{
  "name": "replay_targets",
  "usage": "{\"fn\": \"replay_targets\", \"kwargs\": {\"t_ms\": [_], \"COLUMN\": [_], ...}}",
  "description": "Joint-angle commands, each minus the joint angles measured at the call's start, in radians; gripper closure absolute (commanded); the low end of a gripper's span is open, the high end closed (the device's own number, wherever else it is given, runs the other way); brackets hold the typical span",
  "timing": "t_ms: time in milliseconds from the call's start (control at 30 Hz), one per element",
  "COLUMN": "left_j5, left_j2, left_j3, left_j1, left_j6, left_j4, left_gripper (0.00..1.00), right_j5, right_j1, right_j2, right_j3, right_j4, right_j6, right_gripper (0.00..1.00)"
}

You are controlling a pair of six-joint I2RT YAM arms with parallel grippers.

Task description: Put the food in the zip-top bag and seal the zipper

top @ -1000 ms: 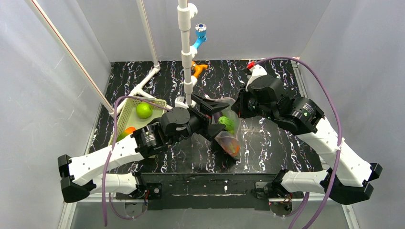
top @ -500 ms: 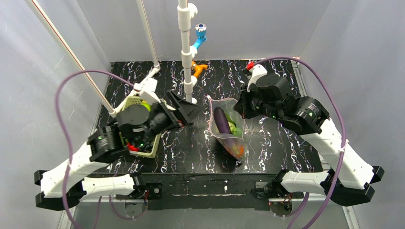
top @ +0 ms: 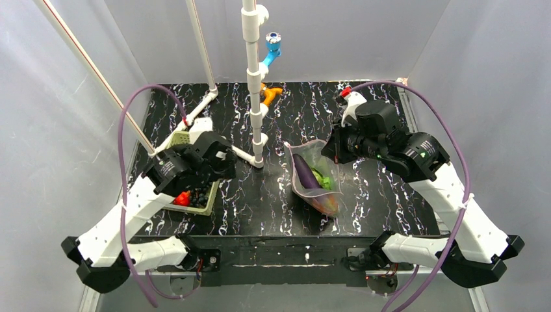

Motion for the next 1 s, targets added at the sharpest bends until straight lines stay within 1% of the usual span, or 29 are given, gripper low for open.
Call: {"fn": "replay_targets", "kwargs": {"t_ms": [0,100,167,233,433,567,633,733,833,967], "left_j5": [0.031,0.071,0.103,0.139,0.162,0.222,0.227,0.182,0.161,0.136], "left_j2": [-0.152,-0.141,-0.109,-0.084,-0.004,0.052,0.08,0.115,0.143,0.209], "left_j3": [-0.162,-0.265,-0.305,-0.349,-0.423,-0.474,-0.488,-0.488,-0.487,-0.5], "left_j1": [0.208,0.344,0.429,0.504,0.723,0.879,0.917,0.944,0.946,0.947], "left_j6": [0.064,0.098,0.098,0.105,0.08,0.068,0.067,0.075,0.133,0.251], "left_j4": [0.019,0.067,0.078,0.125,0.229,0.334,0.379,0.413,0.449,0.483], "left_gripper": [0.02,0.02,0.02,0.02,0.02,0.02,0.02,0.02,0.02,0.02], "right_j5": [-0.026,-0.026,-0.03,-0.036,-0.041,-0.041,-0.041,-0.041,-0.04,-0.041], "right_j1": [-0.005,-0.006,-0.006,-0.007,-0.007,-0.007,-0.007,-0.007,-0.007,-0.007], "right_j2": [-0.053,-0.056,-0.058,-0.062,-0.064,-0.066,-0.066,-0.066,-0.071,-0.066], "right_j3": [0.017,0.02,0.023,0.021,0.013,0.011,0.009,0.007,0.0,-0.004], "right_j4": [0.049,0.041,0.042,0.046,0.052,0.056,0.056,0.054,0.056,0.061], "right_j6": [-0.009,-0.014,-0.014,-0.012,-0.011,-0.013,-0.013,-0.014,-0.013,-0.013], "right_gripper": [0.99,0.99,0.99,0.99,0.99,0.99,0.99,0.99,0.99,0.99]}}
